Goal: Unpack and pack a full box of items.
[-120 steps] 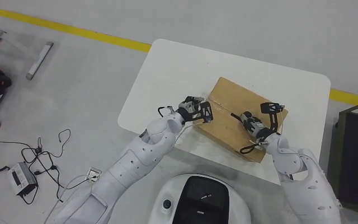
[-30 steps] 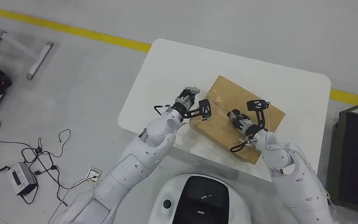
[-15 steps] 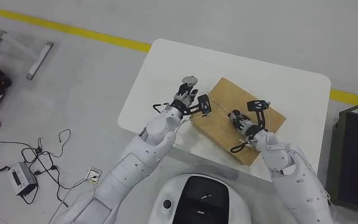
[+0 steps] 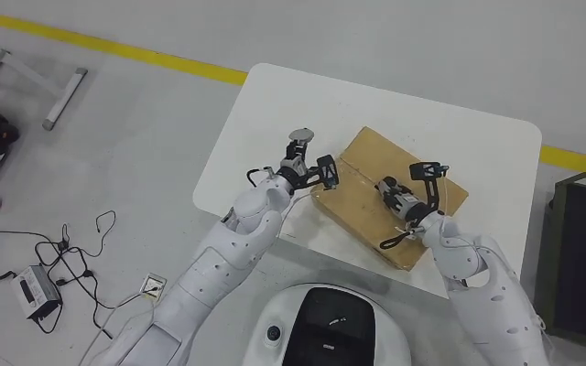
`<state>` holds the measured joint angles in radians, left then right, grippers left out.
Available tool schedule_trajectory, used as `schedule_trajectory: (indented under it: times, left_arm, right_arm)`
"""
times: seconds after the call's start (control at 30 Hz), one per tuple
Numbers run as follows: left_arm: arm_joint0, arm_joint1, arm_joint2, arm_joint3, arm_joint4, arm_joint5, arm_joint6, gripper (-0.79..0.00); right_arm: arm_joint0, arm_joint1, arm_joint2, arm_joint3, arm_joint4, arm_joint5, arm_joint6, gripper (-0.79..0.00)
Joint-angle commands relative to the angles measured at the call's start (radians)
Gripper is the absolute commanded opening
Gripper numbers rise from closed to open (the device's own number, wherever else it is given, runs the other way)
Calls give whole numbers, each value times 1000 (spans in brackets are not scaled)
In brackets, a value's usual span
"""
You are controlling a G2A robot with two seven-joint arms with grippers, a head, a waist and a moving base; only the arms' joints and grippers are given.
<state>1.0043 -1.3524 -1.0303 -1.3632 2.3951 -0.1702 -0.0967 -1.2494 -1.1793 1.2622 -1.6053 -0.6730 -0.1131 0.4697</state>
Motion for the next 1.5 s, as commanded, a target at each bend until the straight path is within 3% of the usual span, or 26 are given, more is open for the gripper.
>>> schedule_trajectory:
  times: [0.0,0.13,0.43,0.7,0.73,0.77,0.8,0.83,1.13,1.4,1.43,1.47]
  left_arm:
    - [9,2,-3,4,-1,-29,17,0]
    - [-1,-2,0,49,-33,-31,33,0]
    - [-94,-31,42,208,-96,21,82,0]
    - [-168,-55,90,343,-79,107,136,0]
    - [-176,-59,95,356,-82,114,143,-296]
    - [-185,-62,101,369,-82,120,149,-443]
    - [-193,-65,106,381,-81,128,152,-533]
    - [-200,-68,111,394,-81,135,157,-785]
    - [-233,-86,123,474,-91,204,191,-785]
    - [-220,-83,99,424,-97,218,192,-785]
    - [-216,-81,94,412,-95,217,191,-733]
    - [-211,-79,89,400,-89,218,189,-526]
  right_arm:
    - [-2,0,3,-4,1,-1,1,-785]
    - [-6,1,7,-12,-1,-1,1,-785]
    - [-17,2,6,-18,-5,-8,10,-785]
    - [-15,1,3,-12,-8,-10,15,-785]
    - [-14,1,3,-12,-8,-10,16,-785]
    - [-14,1,3,-12,-8,-11,17,-785]
    - [-13,1,2,-12,-8,-10,17,-785]
    - [-13,1,2,-13,-9,-11,17,-785]
    - [-10,0,5,-10,-8,-6,15,-785]
    - [-8,0,5,-8,-11,-6,19,-785]
    - [-7,0,5,-8,-11,-6,20,-785]
    - [-6,0,4,-6,-11,-5,20,-785]
